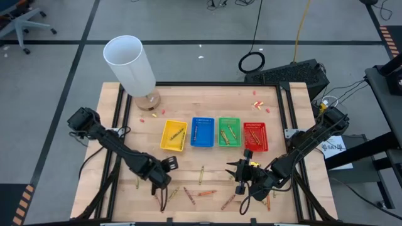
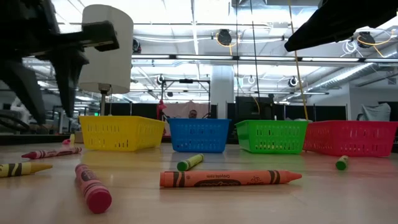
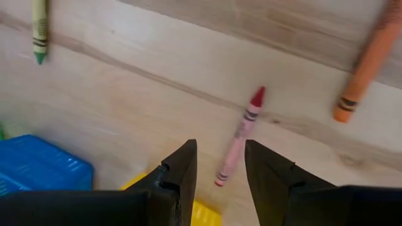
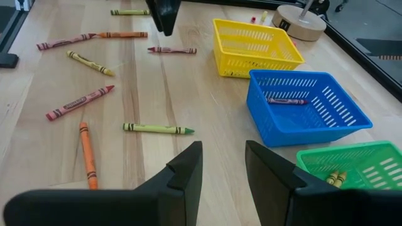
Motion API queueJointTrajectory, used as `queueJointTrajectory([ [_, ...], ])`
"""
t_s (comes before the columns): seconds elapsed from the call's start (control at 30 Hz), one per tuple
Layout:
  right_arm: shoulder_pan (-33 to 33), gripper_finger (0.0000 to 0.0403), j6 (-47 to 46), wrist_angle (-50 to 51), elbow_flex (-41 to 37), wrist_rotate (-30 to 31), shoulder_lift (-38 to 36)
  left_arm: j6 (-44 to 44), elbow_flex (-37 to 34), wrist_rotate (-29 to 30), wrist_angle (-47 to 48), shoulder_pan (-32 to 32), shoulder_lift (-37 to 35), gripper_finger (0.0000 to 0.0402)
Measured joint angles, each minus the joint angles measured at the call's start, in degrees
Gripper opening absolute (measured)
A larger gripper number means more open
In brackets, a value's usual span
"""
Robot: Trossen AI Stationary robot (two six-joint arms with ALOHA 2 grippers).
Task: Sort crayons
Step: Put the red crayon into the blue bin
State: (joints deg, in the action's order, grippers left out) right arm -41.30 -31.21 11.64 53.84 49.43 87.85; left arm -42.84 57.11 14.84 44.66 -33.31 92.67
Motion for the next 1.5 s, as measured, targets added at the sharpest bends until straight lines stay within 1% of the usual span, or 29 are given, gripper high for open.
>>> queueJointTrajectory([
  [0.13, 0.0, 0.0105, 0.2, 0.0, 0.0, 0.0, 0.0, -1.3, -1.9, 0.0, -2.1, 0.8, 1.6, 0.0125],
  [0.3, 0.0, 0.0105, 0.2, -0.2, -0.2, 0.0, 0.0, -2.5, -3.3, -0.1, -2.3, 1.6, 4.2, 0.0125],
  [0.43, 0.0, 0.0105, 0.0, -0.2, -0.5, 0.0, 0.0, -2.6, -3.3, -2.2, -4.8, 2.4, 5.3, 0.0125],
  [0.63, 0.0, 0.0105, -0.2, -0.3, -0.5, 0.0, 0.0, -2.7, -3.1, -4.8, -5.2, 4.8, 6.4, 0.0123],
  [0.73, 0.0, 0.0105, -0.2, -0.3, -0.5, 0.0, 0.0, -2.7, -3.0, -6.3, -5.2, 5.7, 6.6, 0.0107],
  [0.87, 0.0, 0.0105, -0.2, -0.3, -0.5, 0.0, 0.0, -2.6, -3.1, -8.6, -5.2, 6.2, 6.6, 0.007],
  [1.03, 0.0, 0.0105, -0.2, -0.3, -0.5, 0.0, 0.0, -2.5, -3.1, -9.1, -5.9, 6.2, 6.7, 0.0029],
  [1.2, 0.0, 0.0105, -0.2, -0.3, -0.5, 0.0, 0.0, 2.3, -2.2, -9.1, -5.6, 6.2, 6.8, 0.0008],
  [1.37, 0.0, 0.0105, -0.2, -0.3, -0.5, 0.0, 0.0, 6.7, -1.5, -9.1, -6.0, 6.2, 6.8, 0.0008],
  [1.5, 0.0, 0.0105, -0.2, -0.3, -0.5, 0.0, 0.0, 11.9, -1.5, -9.1, -7.6, 6.2, 6.0, 0.0008],
])
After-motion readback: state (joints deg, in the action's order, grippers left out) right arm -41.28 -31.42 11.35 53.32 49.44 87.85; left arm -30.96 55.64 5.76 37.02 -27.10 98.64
